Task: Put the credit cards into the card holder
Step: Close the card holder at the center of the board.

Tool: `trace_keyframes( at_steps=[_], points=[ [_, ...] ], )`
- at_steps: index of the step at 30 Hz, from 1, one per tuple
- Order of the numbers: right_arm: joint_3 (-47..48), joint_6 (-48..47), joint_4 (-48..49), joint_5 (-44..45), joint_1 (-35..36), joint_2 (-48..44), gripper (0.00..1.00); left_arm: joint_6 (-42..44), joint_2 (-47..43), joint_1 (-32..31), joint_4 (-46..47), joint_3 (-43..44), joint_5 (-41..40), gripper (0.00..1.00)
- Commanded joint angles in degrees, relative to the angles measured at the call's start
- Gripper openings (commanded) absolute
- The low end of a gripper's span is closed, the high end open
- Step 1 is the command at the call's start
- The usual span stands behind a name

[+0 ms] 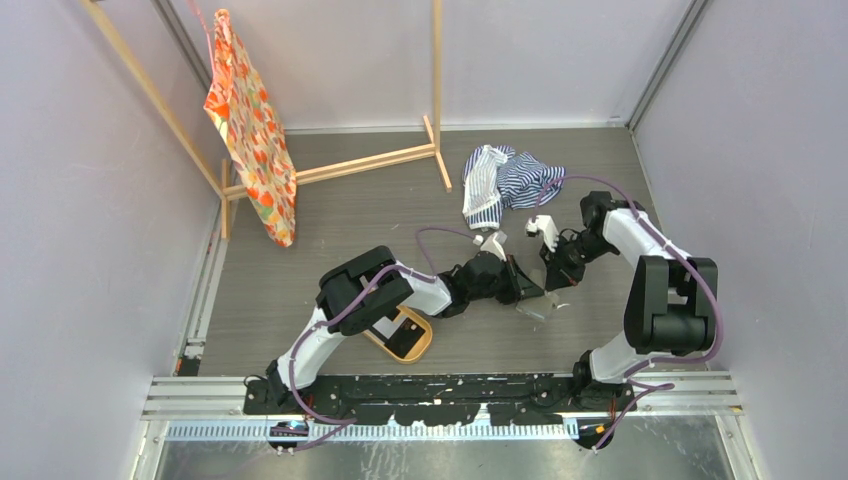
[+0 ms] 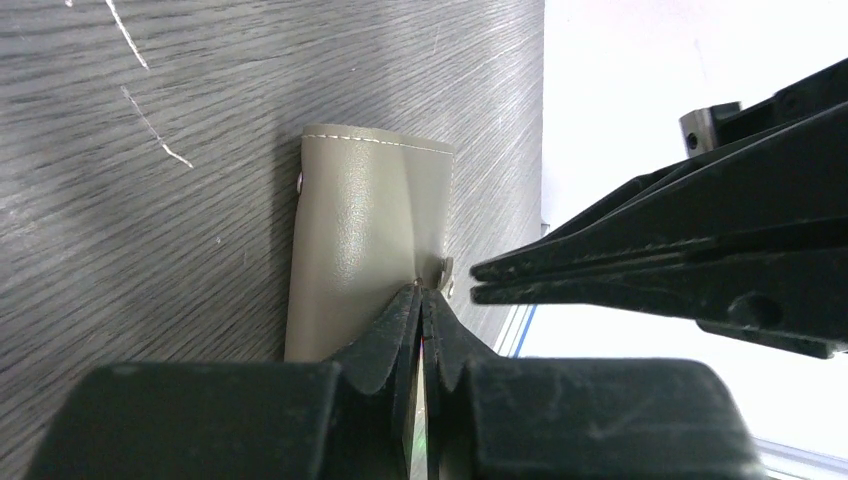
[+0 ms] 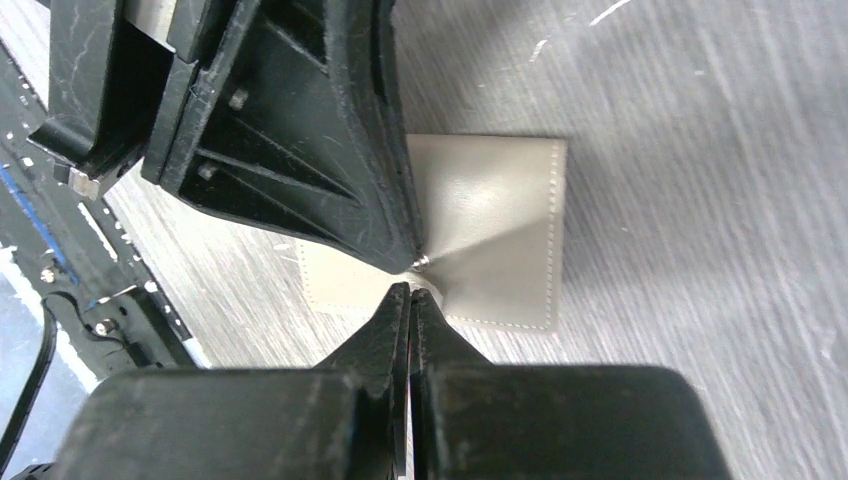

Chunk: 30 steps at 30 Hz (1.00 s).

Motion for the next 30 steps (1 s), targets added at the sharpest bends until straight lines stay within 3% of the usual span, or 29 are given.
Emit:
trace_keyframes(
  at_steps=[1,11,19,22,25,26,28,30],
  points=[
    [0.5,2.7,3.6,0.4,-0.5,-4.7,0.01,2.7,3.1,1.5,-14.7,-3.6,-5.0,0.07],
    [1.7,4.7,1.2,-3.2,-3.1,-3.9,0.04,3.3,2.3,1.8,-9.3,-4.8,-3.8,0.09],
    [7.0,10.6,-2.6,-8.4,-6.5,-12.0,0.20,15.6,-7.8,1.8,-2.5,-5.0,-2.7,0.29],
    [7.8,16.3,1.2,-9.3,-7.9,-16.5,0.37,22.8,-13.1,1.8,-2.8,-5.2,-2.8,0.32],
    [7.9,29.1,4.9,-10.3,-8.5,-16.2,0.78,29.4,-18.0,1.8,-4.0,-6.9,-4.2,0.35],
    [8.7,28.2,2.1,-12.2,-8.6,-13.7,0.83,31.4,-19.7,1.8,-4.3,-7.7,-4.9,0.36],
    [12.0,25.5,-5.7,-16.0,-8.5,-6.9,0.83,36.1,-22.8,1.8,-5.0,-9.9,-7.0,0.39],
    [13.3,22.3,-10.3,-18.2,-8.6,-1.9,0.72,41.3,-25.6,1.8,-5.5,-12.7,-8.6,0.42]
  ],
)
